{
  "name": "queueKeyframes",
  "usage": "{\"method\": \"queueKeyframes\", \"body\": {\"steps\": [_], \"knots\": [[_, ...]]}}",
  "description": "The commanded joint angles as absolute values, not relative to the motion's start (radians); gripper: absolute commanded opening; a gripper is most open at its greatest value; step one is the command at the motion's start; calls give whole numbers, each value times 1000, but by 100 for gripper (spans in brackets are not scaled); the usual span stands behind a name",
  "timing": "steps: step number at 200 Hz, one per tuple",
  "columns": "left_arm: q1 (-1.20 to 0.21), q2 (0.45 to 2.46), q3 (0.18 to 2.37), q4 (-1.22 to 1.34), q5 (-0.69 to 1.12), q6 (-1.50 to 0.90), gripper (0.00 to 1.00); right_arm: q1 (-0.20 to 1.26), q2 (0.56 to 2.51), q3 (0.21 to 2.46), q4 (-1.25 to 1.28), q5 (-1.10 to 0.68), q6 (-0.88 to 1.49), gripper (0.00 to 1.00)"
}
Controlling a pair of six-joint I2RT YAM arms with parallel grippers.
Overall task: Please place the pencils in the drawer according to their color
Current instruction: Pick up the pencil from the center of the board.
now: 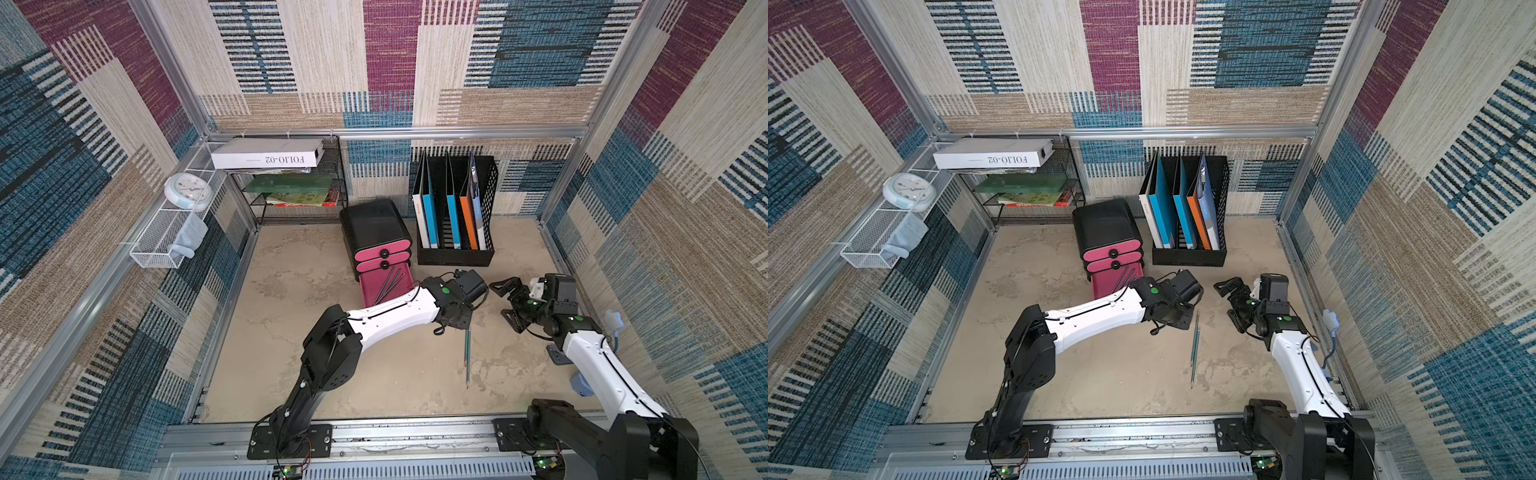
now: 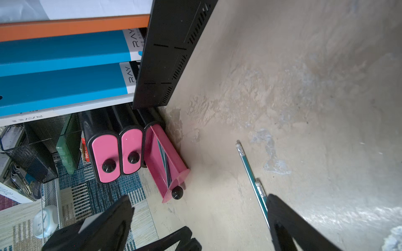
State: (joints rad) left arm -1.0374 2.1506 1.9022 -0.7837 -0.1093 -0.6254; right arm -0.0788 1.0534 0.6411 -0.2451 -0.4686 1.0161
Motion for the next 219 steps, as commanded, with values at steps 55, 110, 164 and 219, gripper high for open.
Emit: {"method": "queueKeyframes", "body": {"steps": [55, 110, 164, 219], "knots": [[-1044, 2360, 2159, -841, -172, -550, 34, -138, 1006, 575, -285, -512, 974, 99], [-1044, 2488, 2301, -854, -226, -480, 35, -138, 976, 556, -291, -516, 974, 99], [-1041, 2565, 2373, -890, -268, -439, 36, -139, 954, 527, -271, -529, 985, 99], [-1040, 2595, 2365, -896, -252, -437, 36, -139, 951, 520, -263, -540, 992, 99]]}}
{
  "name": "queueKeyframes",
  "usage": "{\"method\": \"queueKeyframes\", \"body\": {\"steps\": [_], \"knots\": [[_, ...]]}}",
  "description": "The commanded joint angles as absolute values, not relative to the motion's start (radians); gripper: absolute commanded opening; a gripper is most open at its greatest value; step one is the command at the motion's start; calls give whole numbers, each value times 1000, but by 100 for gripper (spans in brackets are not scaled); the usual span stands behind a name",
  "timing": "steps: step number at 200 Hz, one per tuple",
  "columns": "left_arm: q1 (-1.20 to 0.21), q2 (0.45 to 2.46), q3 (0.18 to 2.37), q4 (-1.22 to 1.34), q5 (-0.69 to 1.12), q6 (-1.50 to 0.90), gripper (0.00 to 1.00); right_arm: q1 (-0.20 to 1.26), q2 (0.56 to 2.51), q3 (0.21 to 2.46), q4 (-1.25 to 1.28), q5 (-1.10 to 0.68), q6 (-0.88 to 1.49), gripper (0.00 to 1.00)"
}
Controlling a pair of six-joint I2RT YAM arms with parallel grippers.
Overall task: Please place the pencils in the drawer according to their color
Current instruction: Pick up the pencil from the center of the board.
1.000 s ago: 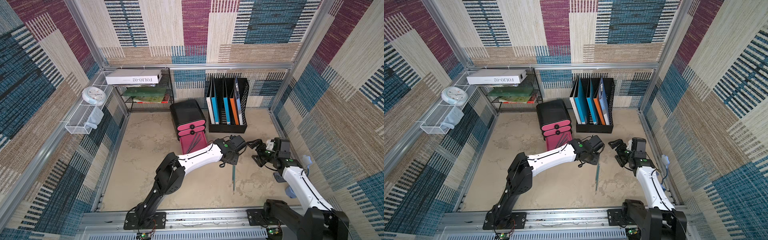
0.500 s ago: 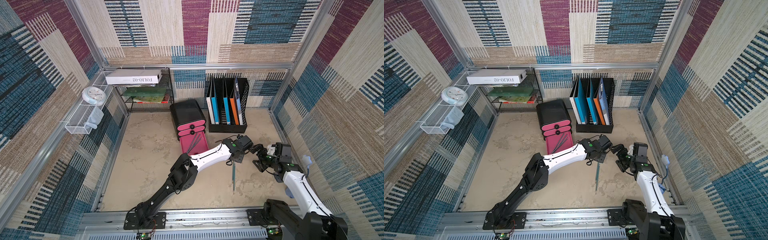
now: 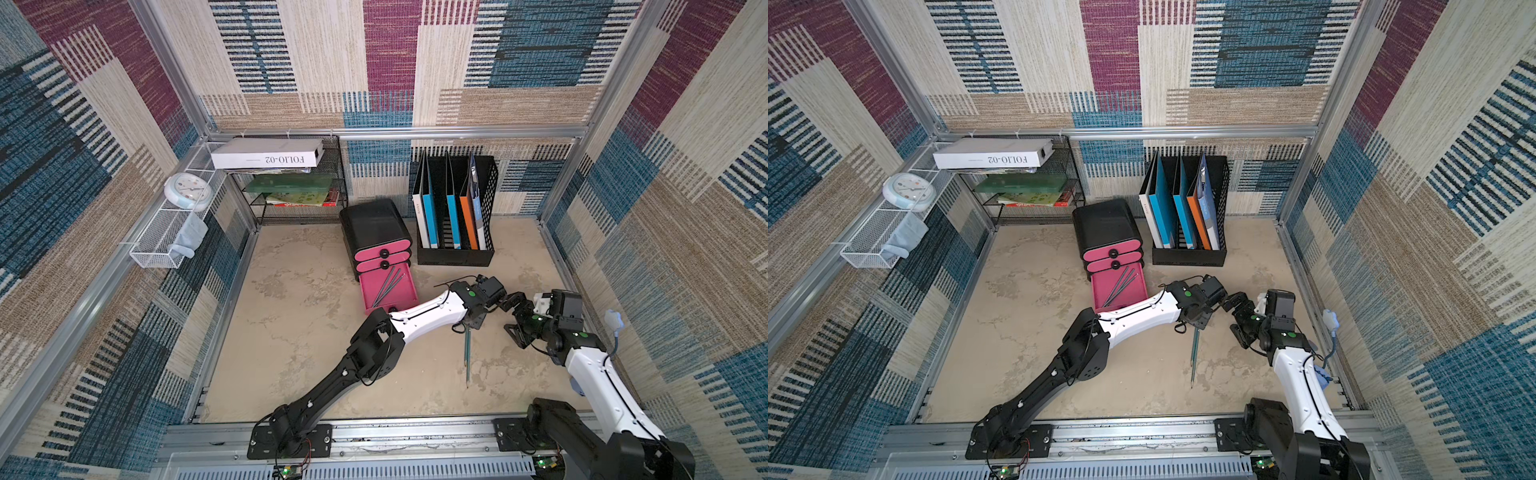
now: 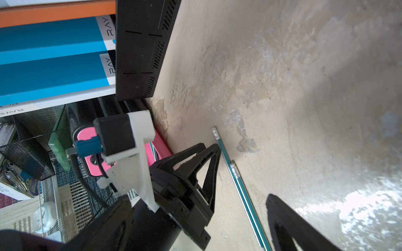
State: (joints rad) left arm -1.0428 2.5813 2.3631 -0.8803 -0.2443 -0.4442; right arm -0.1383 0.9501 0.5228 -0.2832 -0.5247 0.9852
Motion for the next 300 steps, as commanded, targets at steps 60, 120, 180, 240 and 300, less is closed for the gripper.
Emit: {"method": "queueKeyframes", "body": {"steps": [60, 120, 180, 240, 300], "knots": [[-1041, 2614, 2353, -919, -249, -446, 35, -138, 947, 521, -260, -548, 998, 99], [-1042, 2590, 2281, -923, -261, -488, 22, -138, 942, 526, -260, -549, 1003, 99], [-1028, 2554, 2210, -923, -288, -511, 0, -138, 934, 510, -249, -565, 1010, 99], [-1003, 2409, 2087, -898, -347, -444, 0, -137, 917, 480, -212, -606, 1040, 99], [-978, 2108, 1804, -734, -431, -203, 0, -123, 926, 461, -148, -694, 1060, 99]]}}
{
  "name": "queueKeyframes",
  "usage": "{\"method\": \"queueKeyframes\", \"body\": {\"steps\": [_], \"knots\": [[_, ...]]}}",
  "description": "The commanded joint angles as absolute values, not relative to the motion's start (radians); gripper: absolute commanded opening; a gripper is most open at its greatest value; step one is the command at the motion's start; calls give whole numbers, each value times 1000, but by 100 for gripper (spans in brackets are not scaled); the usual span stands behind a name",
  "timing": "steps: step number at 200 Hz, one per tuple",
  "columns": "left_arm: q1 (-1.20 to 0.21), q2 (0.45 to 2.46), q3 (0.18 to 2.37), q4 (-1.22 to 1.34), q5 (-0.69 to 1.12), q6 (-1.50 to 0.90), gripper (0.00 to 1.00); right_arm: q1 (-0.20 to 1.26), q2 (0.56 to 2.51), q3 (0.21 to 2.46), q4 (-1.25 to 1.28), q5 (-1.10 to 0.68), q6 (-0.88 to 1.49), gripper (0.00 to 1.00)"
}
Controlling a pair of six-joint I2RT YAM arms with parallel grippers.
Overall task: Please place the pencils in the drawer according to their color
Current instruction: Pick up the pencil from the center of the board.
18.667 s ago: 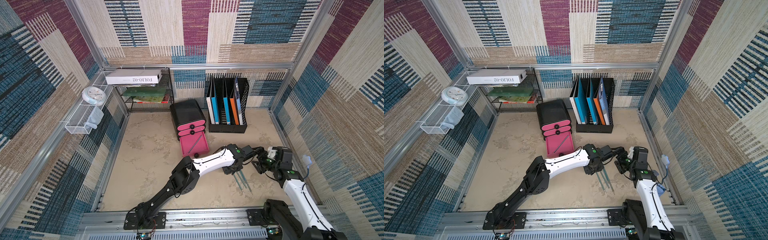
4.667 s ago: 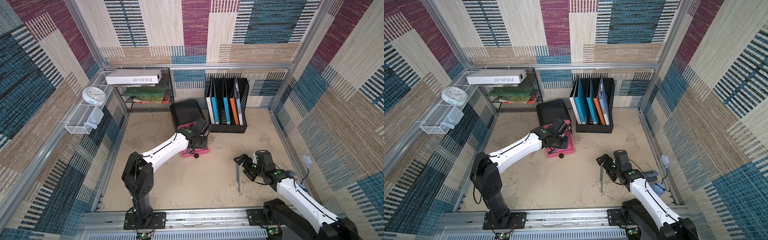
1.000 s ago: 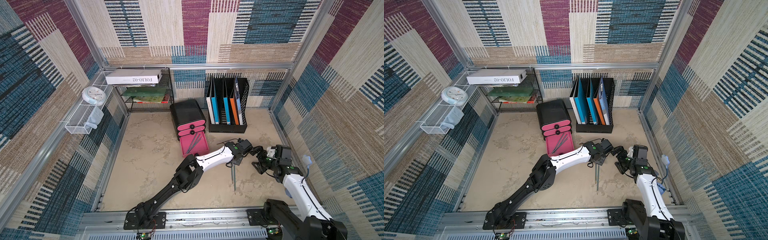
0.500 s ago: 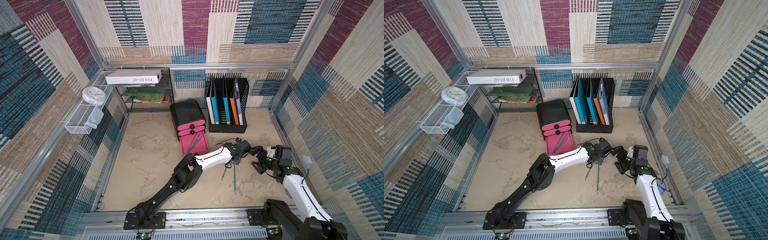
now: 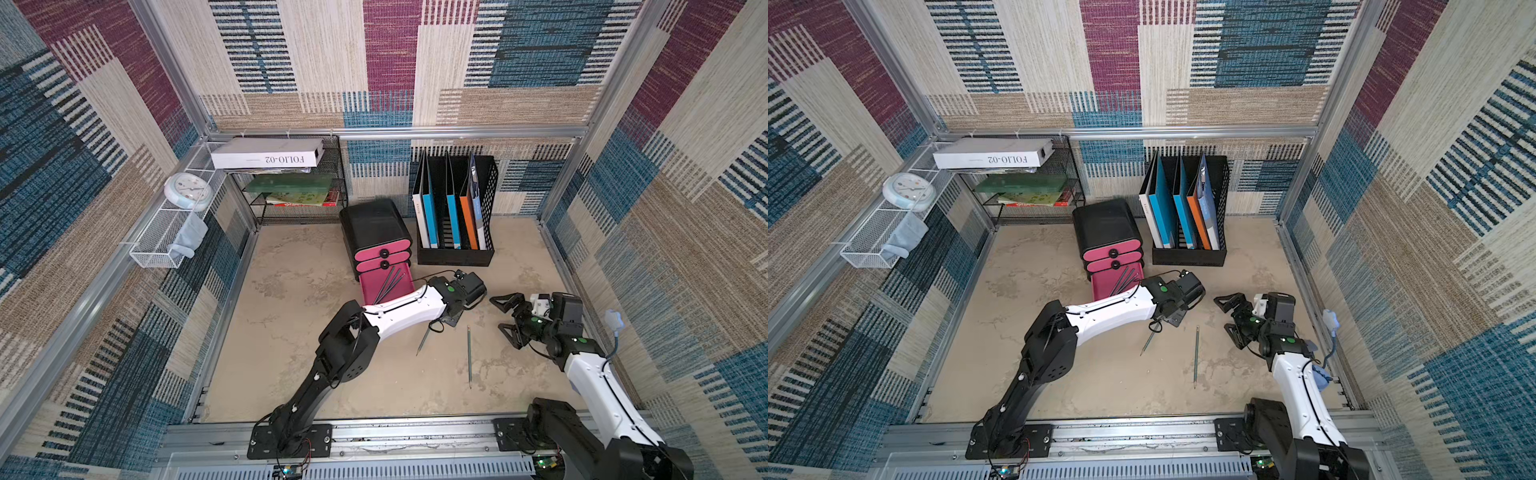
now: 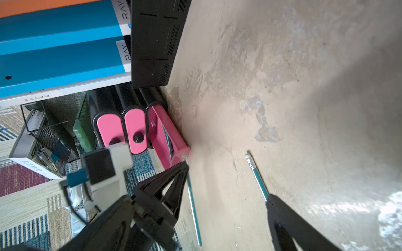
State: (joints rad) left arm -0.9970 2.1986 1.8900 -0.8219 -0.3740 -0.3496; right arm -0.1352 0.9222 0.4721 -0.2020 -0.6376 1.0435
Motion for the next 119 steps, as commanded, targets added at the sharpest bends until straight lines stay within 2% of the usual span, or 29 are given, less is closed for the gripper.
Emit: {"method": "queueKeyframes", "body": {"steps": [1, 44, 119], "knots": [[-977, 2103, 1799, -727, -432, -199, 0, -121, 926, 460, -145, -695, 1061, 99], [-888, 1976, 1659, -551, -436, 2, 0, -56, 794, 366, -32, -643, 1186, 99], [-765, 2037, 1686, -357, -400, 219, 0, -41, 447, 194, -36, -497, 1353, 99]]}}
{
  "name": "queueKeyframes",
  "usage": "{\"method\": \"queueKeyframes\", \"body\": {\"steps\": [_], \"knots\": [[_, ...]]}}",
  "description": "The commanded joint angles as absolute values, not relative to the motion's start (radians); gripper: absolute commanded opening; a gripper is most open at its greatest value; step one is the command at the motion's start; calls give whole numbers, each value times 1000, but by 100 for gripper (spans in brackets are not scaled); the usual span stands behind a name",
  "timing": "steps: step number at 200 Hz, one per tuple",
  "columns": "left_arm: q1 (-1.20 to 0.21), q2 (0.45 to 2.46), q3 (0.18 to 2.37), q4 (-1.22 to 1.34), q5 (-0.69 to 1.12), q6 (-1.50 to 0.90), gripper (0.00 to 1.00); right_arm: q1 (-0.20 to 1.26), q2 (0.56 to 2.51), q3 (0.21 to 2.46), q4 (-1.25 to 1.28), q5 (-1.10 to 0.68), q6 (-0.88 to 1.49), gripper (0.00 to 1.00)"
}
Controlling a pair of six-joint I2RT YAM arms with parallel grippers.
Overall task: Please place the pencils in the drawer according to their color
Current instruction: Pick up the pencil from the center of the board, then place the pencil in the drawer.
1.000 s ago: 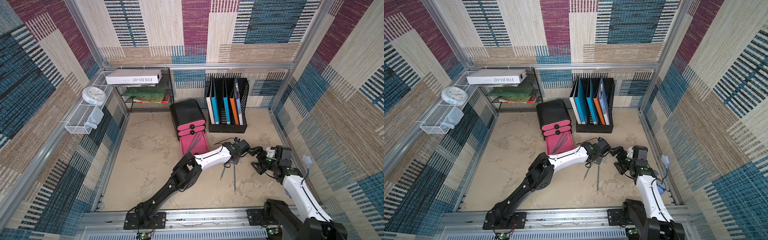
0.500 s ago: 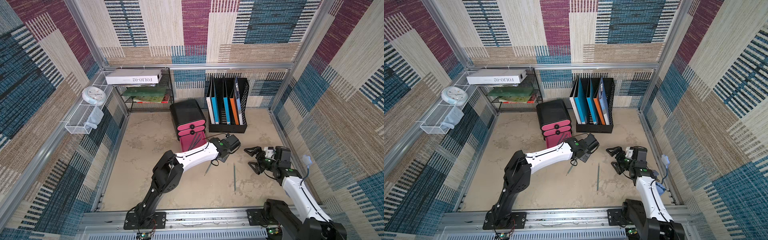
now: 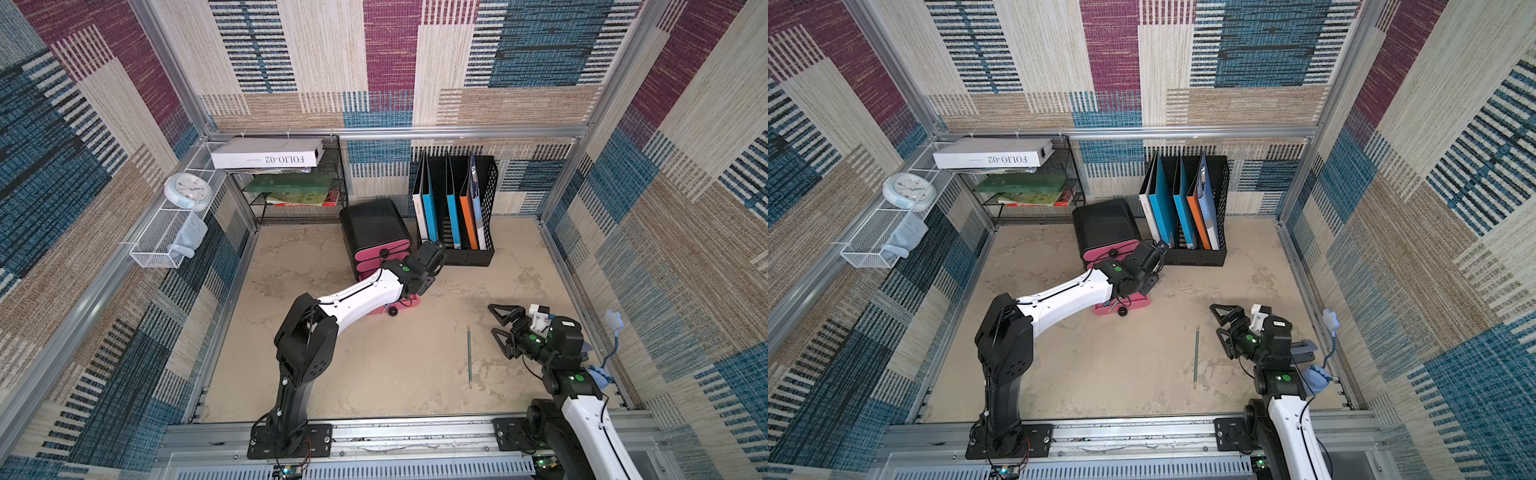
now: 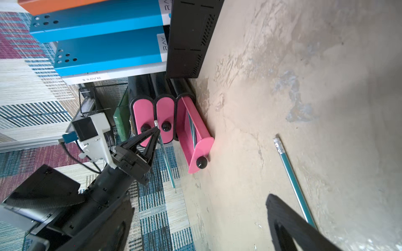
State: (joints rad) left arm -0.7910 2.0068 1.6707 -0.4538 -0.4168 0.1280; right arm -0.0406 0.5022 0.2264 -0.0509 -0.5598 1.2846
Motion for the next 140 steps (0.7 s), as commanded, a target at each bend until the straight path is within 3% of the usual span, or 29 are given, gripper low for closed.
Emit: {"method": "queueKeyframes", "body": {"steps": [1, 140], "knots": [[-764, 2038, 1688, -356, -400, 220, 0, -41, 445, 192, -36, -496, 1355, 99], [-654, 2166, 1633, -205, -366, 297, 0, -39, 543, 213, 8, -463, 1310, 99]]}}
